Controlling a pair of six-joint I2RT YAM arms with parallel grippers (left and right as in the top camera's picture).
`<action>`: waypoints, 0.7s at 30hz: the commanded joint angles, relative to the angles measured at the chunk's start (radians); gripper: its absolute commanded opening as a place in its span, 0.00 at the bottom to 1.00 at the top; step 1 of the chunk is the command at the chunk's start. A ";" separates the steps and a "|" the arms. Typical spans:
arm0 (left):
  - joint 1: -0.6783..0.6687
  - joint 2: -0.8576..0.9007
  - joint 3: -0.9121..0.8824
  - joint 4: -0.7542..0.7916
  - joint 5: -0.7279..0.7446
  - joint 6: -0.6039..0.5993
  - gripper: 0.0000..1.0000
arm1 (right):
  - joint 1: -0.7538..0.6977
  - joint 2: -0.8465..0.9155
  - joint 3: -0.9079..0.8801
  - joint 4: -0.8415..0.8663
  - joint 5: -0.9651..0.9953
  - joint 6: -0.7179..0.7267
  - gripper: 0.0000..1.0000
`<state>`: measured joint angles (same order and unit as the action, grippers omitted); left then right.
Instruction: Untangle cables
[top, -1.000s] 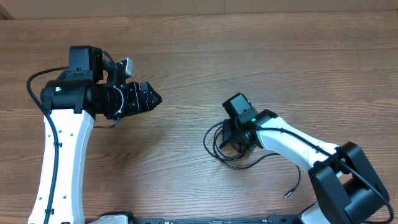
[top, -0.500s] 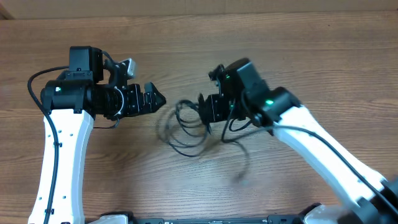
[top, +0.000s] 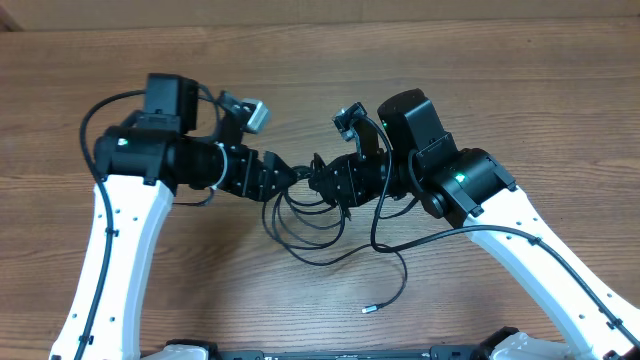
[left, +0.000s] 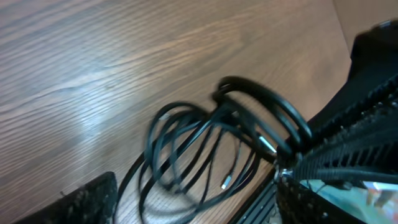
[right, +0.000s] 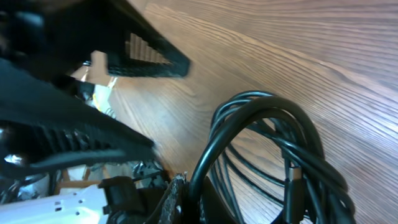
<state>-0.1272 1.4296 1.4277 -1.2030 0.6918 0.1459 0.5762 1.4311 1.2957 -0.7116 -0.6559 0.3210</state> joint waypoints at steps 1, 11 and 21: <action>-0.046 0.019 -0.002 0.003 -0.054 0.003 0.67 | -0.006 -0.034 0.011 0.048 -0.134 -0.042 0.04; -0.080 0.113 -0.006 0.004 -0.132 -0.012 0.27 | -0.068 -0.083 0.012 0.103 -0.260 -0.042 0.04; -0.081 0.294 -0.006 0.046 -0.134 -0.078 0.04 | -0.230 -0.130 0.012 0.259 -0.599 -0.038 0.04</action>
<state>-0.2035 1.6703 1.4269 -1.1755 0.5858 0.1123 0.3790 1.3422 1.2949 -0.4767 -1.0931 0.2867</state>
